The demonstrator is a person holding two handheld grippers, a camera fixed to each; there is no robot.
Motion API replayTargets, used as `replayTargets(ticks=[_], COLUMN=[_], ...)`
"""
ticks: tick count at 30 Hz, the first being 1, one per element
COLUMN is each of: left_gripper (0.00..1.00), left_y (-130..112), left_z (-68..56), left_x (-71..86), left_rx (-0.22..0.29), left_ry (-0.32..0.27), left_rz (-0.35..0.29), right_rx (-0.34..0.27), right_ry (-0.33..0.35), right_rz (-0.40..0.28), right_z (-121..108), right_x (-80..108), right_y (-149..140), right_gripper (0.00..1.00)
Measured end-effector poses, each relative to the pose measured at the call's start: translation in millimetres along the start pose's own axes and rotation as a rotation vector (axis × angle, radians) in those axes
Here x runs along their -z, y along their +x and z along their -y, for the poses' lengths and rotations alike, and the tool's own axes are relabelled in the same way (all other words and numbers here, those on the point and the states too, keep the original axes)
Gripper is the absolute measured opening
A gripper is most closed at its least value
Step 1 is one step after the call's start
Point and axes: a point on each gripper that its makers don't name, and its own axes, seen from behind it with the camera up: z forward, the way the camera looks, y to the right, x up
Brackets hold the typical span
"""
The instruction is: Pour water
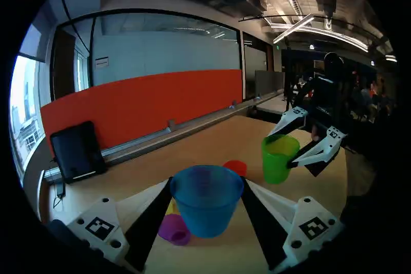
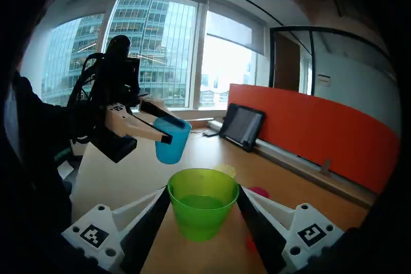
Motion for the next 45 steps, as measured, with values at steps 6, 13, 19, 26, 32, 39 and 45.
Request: replayTargets(ticks=[6,13,19,26,32,39,45], left_gripper=[0.90,0.90,0.90,0.90,0.90,0.90,0.90], left_y=[-12,-27,-43,-68,-87,-109,-121], left_z=[-8.2,-23.5,-35.7,-49.5,-54.3,-60.4,-64.1], left_x=[-6.2,-12.8,-18.6,-23.7,-27.8,-34.6,-40.2], left_rx=[-0.002,-0.015,-0.030,-0.046,-0.066,-0.088,-0.101], left_ry=[-0.021,-0.060,-0.091,-0.132,-0.151,-0.178,-0.196], left_rz=[0.028,0.063,0.110,0.177,0.224,0.275,0.306], right_rx=[-0.003,0.002,-0.005,0.002,0.016,0.018,0.028], right_ry=[0.017,0.023,0.047,0.063,0.073,0.088,0.091], right_rz=[0.033,0.082,0.131,0.185,0.227,0.275,0.307], right_z=[2,0,4,6,6,7,7], right_x=[5.0,7.2,4.8,-0.1,-3.0,-6.4,-10.6], right_y=[-7,-19,-34,-51,-63,-81,-97], right_gripper=[0.93,0.93,0.93,0.93,0.93,0.93,0.93])
